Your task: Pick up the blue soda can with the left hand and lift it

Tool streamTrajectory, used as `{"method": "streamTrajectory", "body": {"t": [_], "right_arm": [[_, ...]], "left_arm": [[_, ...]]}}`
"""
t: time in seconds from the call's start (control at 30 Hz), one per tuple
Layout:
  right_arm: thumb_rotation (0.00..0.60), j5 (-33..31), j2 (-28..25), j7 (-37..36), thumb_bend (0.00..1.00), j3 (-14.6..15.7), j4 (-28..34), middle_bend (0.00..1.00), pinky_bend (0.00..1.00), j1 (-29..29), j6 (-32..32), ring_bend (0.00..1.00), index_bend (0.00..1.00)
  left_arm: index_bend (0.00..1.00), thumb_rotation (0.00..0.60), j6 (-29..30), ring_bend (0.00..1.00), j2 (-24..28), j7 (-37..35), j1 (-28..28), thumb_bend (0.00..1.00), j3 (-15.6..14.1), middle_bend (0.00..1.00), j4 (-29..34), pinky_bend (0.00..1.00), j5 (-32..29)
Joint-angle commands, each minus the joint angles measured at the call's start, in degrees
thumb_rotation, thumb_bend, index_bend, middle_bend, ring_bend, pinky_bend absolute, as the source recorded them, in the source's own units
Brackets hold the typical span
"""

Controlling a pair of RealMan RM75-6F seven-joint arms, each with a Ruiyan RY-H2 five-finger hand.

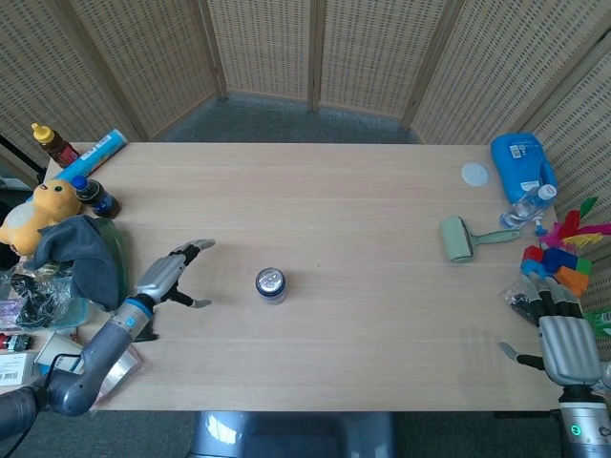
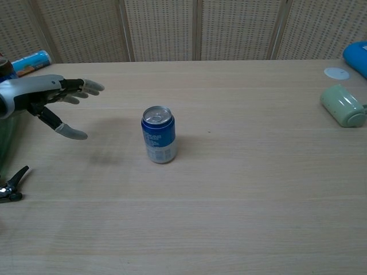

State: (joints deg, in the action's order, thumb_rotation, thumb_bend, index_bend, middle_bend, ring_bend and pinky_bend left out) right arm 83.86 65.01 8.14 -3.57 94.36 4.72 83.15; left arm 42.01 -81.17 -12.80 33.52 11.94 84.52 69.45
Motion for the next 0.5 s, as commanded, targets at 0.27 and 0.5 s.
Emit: {"method": "streamTrajectory", "body": {"t": [0.27,0.5], "right_arm": [[0.530,0.2,0.2,0.5,0.00,0.2,0.0,0.00,0.00,0.0,-0.1,0.00,0.00],[0.531,0.0,-0.1,0.1,0.00,0.1,0.3,0.00,0.00,0.0,-0.1,0.00,0.00]], "left_arm": [[0.00,0.599,0.2,0.00,-4.5,-1.6,2.7,0.00,-1.0,0.00,-3.4,0.00,1.9],[0.00,0.599,0.1,0.00,-8.4,-2.5,4.9,0.00,-0.1,0.00,-6.7,0.00,1.6]]}}
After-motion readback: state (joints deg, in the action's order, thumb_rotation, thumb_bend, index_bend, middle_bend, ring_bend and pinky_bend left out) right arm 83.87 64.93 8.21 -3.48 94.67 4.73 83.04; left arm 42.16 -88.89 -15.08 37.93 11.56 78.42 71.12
